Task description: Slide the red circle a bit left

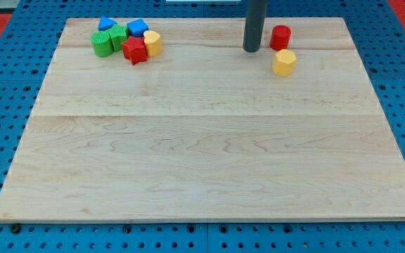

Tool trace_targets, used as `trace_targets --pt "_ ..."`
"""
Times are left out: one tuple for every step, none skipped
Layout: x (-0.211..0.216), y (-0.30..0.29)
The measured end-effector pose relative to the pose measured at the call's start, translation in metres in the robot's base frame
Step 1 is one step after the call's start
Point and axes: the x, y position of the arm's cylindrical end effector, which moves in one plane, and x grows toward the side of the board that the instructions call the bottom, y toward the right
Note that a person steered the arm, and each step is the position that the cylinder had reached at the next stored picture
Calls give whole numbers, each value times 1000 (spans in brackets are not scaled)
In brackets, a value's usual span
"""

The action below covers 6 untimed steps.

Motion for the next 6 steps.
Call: trace_targets --pt "32 3" --pt "42 33" --pt "45 70" --pt "-1 97" --pt "-43 115" --pt "-42 48"
